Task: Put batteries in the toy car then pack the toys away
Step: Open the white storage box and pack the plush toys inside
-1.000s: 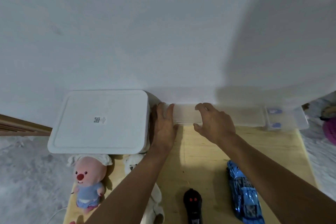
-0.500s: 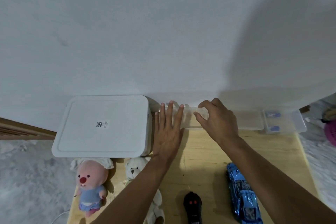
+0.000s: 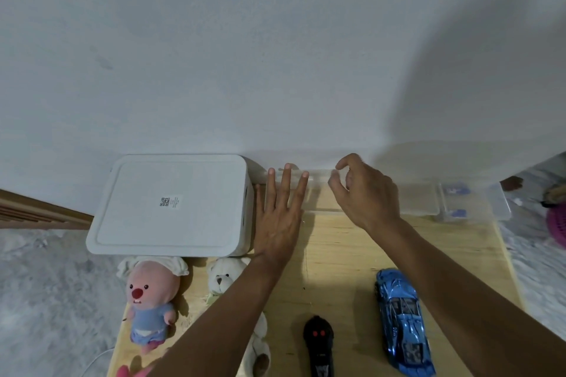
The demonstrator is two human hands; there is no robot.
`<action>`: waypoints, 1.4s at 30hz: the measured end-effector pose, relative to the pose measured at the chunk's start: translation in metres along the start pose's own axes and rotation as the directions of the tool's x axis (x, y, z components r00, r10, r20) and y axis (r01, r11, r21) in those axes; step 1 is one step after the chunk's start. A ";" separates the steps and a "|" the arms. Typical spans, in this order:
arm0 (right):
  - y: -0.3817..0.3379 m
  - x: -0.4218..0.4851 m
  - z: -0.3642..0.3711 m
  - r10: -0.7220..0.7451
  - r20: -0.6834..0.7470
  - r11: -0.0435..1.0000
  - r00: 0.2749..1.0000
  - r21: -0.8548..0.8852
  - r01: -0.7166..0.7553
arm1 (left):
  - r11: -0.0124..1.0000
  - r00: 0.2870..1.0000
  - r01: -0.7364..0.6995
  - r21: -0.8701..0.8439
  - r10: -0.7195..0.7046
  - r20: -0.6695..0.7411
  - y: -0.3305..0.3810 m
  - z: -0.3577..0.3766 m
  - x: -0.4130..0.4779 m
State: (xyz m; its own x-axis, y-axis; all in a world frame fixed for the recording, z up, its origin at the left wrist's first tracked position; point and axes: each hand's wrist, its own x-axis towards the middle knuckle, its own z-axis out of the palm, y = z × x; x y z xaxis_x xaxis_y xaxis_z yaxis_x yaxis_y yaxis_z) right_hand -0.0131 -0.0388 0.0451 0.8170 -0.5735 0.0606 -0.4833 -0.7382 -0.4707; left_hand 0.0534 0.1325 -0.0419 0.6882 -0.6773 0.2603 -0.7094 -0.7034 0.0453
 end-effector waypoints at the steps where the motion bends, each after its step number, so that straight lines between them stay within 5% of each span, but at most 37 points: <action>1: 0.002 -0.005 0.000 0.010 0.018 0.999 1.000 0.036 -0.011 | 1.000 1.000 0.003 0.006 -0.003 0.000 0.000 0.000 0.000; 7: 0.023 -0.032 0.013 -0.105 0.377 0.962 0.920 0.273 -0.001 | 1.000 1.000 0.016 0.008 -0.016 0.006 -0.001 0.002 0.000; 15: 0.011 -0.010 0.022 -0.252 0.220 0.936 0.942 0.303 0.180 | 1.000 1.000 0.026 0.017 -0.026 0.006 0.000 -0.002 0.002; 20: 0.013 -0.022 0.033 -0.117 0.096 0.941 0.988 0.330 0.080 | 0.999 0.999 0.031 -0.007 -0.031 0.030 0.000 0.001 0.000; 28: 0.006 -0.023 0.070 0.183 0.111 0.836 0.977 0.505 -0.214 | 0.998 0.998 0.050 -0.044 -0.048 0.049 0.002 0.001 0.000; 33: 0.008 -0.027 0.075 0.278 0.084 0.855 0.957 0.433 -0.286 | 0.998 0.998 0.054 -0.039 -0.052 0.033 0.003 0.004 -0.001; 36: 0.011 -0.033 0.061 0.294 -0.126 0.904 0.947 0.358 -0.233 | 0.998 0.998 0.061 -0.015 -0.060 0.031 0.004 0.001 -0.001; 39: 0.014 -0.040 0.044 0.100 -0.312 0.990 0.945 0.129 -0.062 | 0.998 0.998 0.059 -0.026 -0.059 0.020 0.004 0.000 -0.002; 42: 0.018 -0.032 0.036 -0.140 -0.196 0.987 0.971 -0.106 0.120 | 0.997 0.998 0.057 -0.049 -0.057 0.000 0.004 0.001 -0.003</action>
State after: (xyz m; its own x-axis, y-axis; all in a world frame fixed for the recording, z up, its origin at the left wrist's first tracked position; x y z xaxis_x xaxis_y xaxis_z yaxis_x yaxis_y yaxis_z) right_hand -0.0370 -0.0214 0.0032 0.7989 -0.5231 0.2968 -0.4121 -0.8355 -0.3635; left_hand 0.0487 0.1310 -0.0430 0.7274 -0.6363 0.2570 -0.6758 -0.7293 0.1068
